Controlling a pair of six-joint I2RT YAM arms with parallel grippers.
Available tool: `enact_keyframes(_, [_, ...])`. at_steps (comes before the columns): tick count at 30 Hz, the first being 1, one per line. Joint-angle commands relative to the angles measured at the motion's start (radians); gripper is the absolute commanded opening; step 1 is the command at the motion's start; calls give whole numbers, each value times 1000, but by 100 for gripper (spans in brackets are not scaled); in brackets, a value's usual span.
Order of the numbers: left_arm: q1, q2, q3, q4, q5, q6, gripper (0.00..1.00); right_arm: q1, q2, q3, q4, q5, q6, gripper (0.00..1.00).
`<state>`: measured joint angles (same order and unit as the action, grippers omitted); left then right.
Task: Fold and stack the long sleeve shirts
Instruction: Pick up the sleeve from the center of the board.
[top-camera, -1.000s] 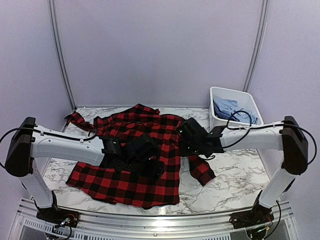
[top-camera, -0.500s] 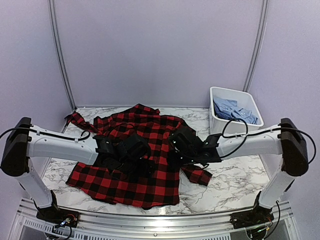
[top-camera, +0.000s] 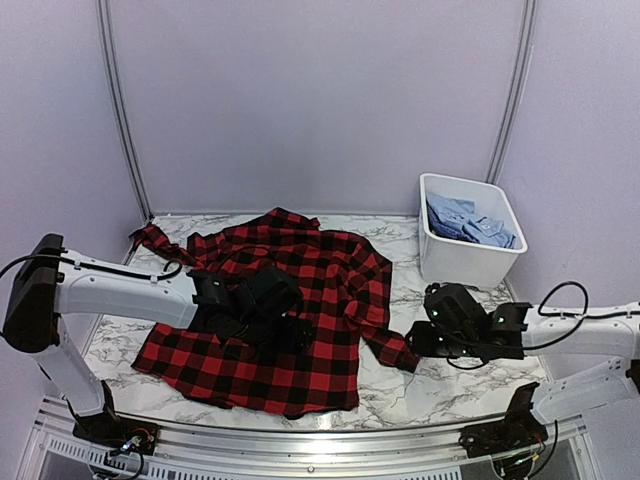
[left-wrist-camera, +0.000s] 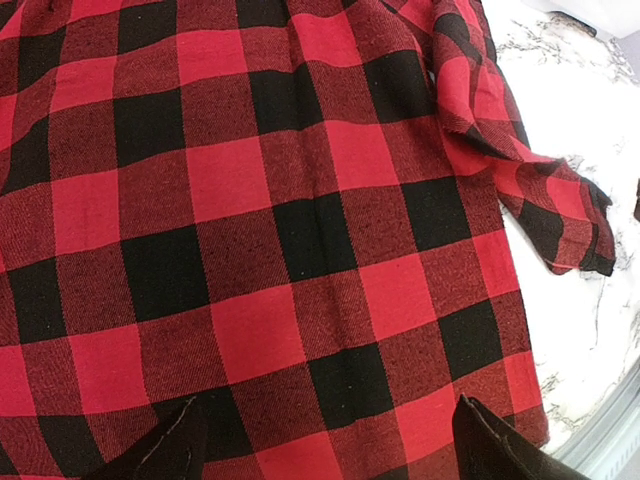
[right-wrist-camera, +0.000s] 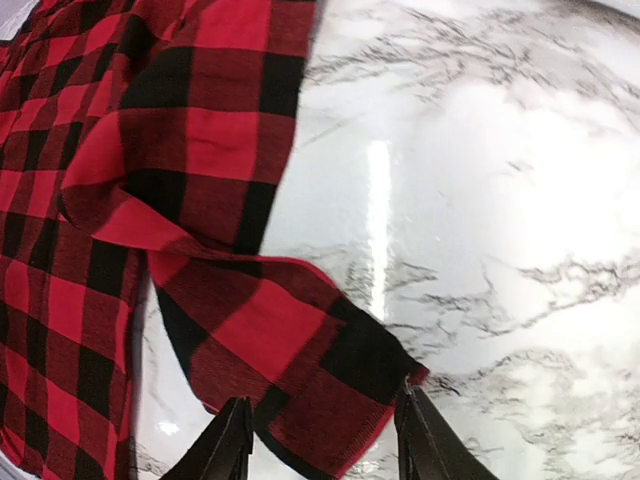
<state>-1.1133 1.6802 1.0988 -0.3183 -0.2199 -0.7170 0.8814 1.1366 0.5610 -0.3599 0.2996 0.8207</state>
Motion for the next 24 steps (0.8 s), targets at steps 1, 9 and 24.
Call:
enact_keyframes(1, [4,20,32,-2,18,10,88,-34,-83,-75,21,-17,94,45])
enact_keyframes(9, [-7,33,51,1,52,14,88,-43,13,-123,128,-23,102,46])
enact_keyframes(24, [-147,147,188,-27,86,62,87,-38,149,-131,210,43,109,27])
